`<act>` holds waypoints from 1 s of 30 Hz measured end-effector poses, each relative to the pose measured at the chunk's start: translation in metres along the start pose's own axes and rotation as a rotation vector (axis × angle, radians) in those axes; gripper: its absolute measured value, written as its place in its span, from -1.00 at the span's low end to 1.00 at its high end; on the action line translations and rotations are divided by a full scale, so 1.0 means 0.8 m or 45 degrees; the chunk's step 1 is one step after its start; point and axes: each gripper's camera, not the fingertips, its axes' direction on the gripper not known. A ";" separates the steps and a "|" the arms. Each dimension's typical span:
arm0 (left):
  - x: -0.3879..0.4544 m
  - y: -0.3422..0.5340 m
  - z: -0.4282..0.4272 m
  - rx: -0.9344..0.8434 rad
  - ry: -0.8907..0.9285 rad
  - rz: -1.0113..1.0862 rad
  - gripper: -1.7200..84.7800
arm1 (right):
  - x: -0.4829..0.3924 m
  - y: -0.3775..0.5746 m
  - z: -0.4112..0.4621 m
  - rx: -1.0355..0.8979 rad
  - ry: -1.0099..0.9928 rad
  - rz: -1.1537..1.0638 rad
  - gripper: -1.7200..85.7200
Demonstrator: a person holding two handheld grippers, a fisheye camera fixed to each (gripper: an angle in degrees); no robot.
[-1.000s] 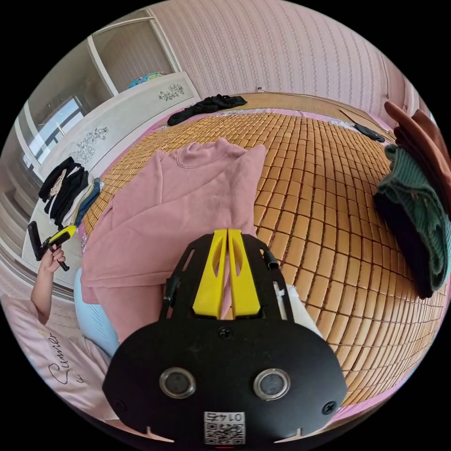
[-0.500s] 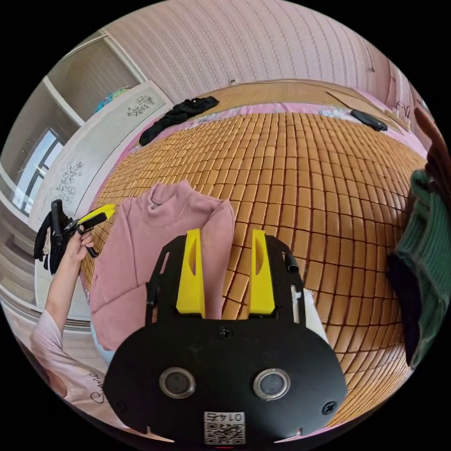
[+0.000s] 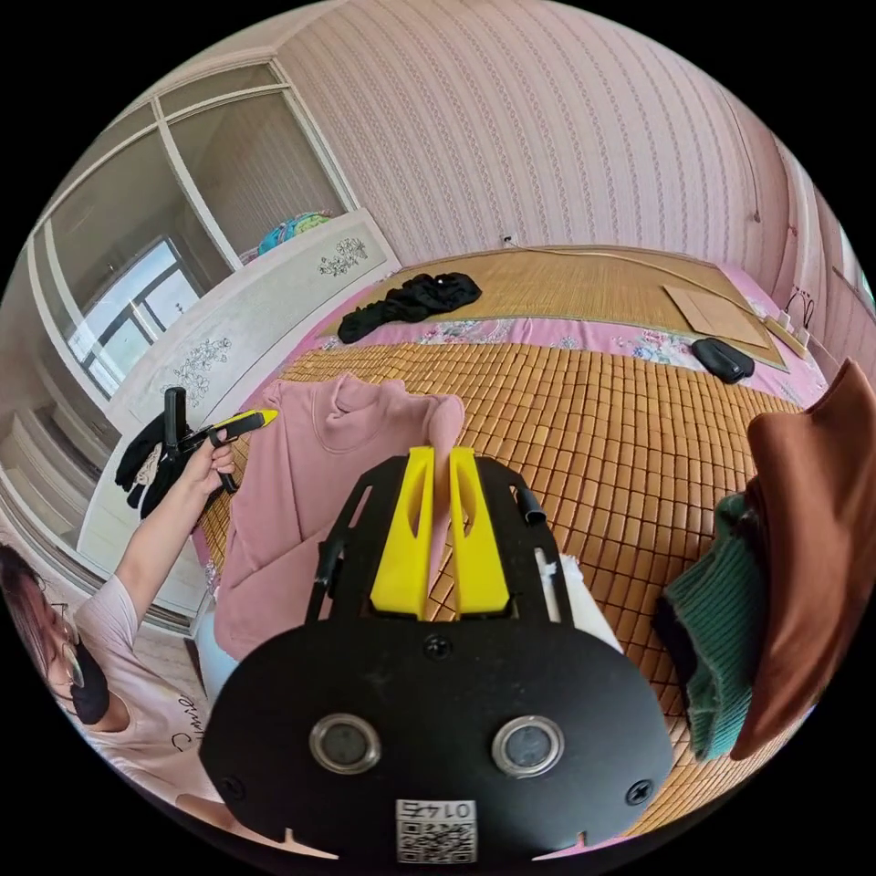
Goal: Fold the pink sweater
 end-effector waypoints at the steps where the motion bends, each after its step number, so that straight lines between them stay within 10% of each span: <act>1: 0.006 0.000 -0.008 0.019 0.002 0.012 -0.72 | -0.005 0.004 -0.017 0.038 0.008 -0.006 -0.92; 12: 0.102 0.257 -0.196 -0.039 0.201 0.455 -0.81 | -0.085 0.277 -0.141 0.188 -0.305 -0.306 -0.89; 18: 0.105 0.448 -0.174 -0.230 0.065 0.308 -0.90 | -0.115 0.454 -0.110 -0.142 -0.247 -0.249 -0.83; 30: 0.054 0.416 -0.213 -0.127 0.005 -0.031 -0.87 | -0.071 0.521 -0.155 0.085 -0.107 0.140 -0.64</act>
